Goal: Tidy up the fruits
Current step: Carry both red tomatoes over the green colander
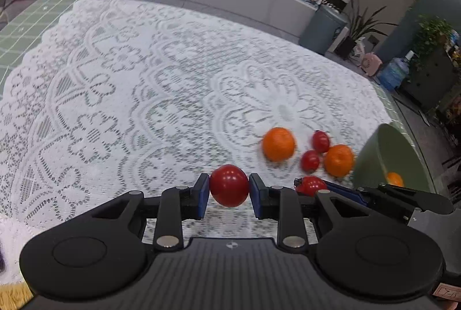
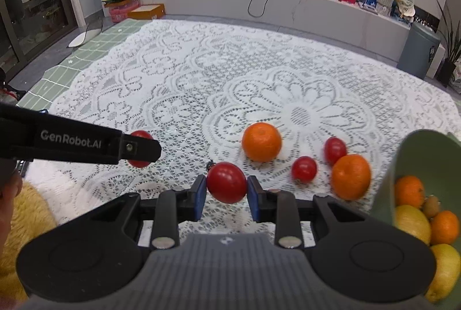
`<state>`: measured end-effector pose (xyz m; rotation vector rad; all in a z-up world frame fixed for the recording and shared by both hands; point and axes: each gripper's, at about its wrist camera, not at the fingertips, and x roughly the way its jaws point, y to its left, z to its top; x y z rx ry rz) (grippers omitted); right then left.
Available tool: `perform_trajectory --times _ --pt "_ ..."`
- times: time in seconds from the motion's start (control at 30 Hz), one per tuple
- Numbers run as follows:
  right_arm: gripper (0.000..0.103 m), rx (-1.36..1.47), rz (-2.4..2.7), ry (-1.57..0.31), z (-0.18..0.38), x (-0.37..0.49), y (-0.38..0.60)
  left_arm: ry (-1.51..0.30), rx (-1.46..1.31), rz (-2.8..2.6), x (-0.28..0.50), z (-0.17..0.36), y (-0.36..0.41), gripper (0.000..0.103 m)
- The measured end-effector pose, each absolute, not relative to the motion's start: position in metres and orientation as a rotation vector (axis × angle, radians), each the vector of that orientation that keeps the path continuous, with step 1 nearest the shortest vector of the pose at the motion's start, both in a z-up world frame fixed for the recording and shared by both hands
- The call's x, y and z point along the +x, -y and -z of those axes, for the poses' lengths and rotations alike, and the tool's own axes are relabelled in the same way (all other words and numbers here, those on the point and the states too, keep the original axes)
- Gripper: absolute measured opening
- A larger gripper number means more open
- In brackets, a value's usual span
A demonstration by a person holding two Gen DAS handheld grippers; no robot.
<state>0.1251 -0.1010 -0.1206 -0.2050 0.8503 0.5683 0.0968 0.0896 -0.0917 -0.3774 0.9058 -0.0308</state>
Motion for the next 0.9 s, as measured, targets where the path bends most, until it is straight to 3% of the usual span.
perform_trajectory --times 0.9 --pt "0.027 -0.104 -0.367 -0.718 0.070 0.099 0.239 -0.815 -0.176 0.253 0.093 0.038 0.035 0.033"
